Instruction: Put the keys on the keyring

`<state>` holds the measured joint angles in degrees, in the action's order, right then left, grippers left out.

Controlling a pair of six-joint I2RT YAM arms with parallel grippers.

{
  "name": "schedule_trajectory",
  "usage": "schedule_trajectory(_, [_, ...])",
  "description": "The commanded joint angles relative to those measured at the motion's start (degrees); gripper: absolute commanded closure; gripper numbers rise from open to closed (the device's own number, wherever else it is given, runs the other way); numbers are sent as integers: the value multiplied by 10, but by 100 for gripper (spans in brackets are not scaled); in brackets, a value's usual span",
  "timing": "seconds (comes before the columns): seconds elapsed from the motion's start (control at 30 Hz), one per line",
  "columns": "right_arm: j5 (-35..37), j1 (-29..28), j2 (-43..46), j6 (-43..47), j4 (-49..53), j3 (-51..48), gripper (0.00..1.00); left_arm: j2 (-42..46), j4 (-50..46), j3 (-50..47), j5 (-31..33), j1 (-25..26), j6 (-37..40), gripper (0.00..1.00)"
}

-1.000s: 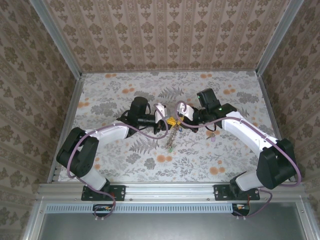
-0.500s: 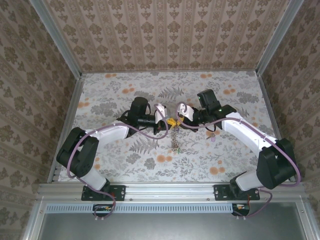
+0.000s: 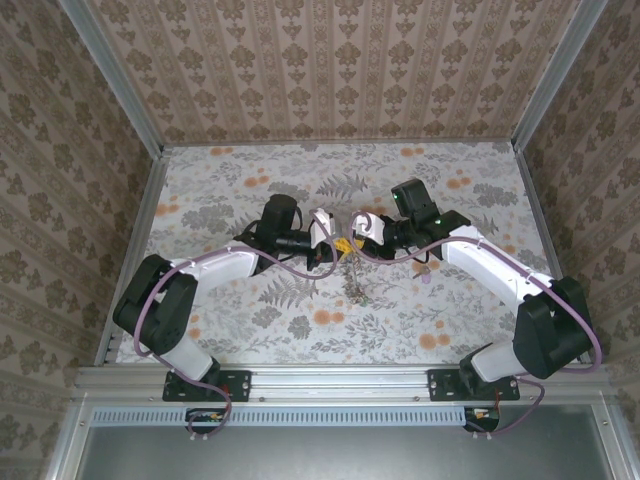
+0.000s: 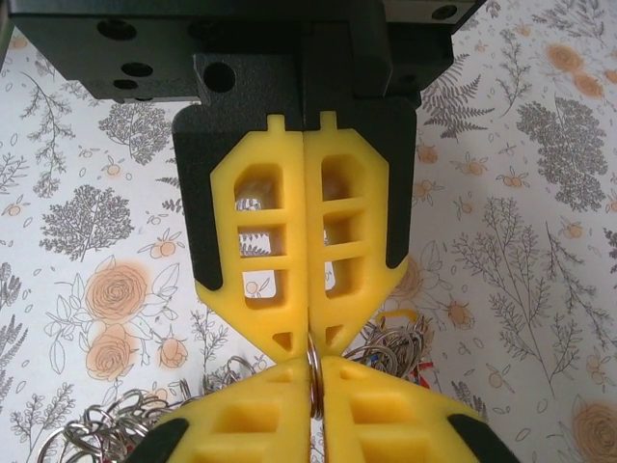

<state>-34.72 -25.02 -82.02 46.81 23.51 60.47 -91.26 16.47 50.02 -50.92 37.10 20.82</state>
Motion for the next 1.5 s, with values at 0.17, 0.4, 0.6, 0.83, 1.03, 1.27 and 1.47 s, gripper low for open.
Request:
schedule_trajectory(0.17, [10, -2, -7, 28, 7, 1, 85, 24, 6, 19, -17, 4, 12, 100])
schedule_trajectory(0.4, [17, -3, -10, 38, 17, 2, 81, 24, 2, 20, -15, 4, 15, 100])
schedule_trajectory(0.6, [14, -2, -13, 43, 25, 4, 81, 24, 4, 21, -13, 4, 15, 100])
schedule_trajectory(0.83, [-2, -2, -9, 15, -2, 3, 93, 24, 2, 22, -14, 4, 15, 100])
schedule_trajectory(1.03, [-21, 3, -7, -5, -22, -6, 100, 23, 18, 9, -14, -2, 6, 87])
schedule_trajectory(1.27, [-75, 20, 5, -45, -72, -25, 100, 21, 43, -9, -23, -12, -10, 79])
schedule_trajectory(1.47, [-86, 24, 5, -58, -87, -29, 100, 11, 41, -2, -26, -13, -10, 76])
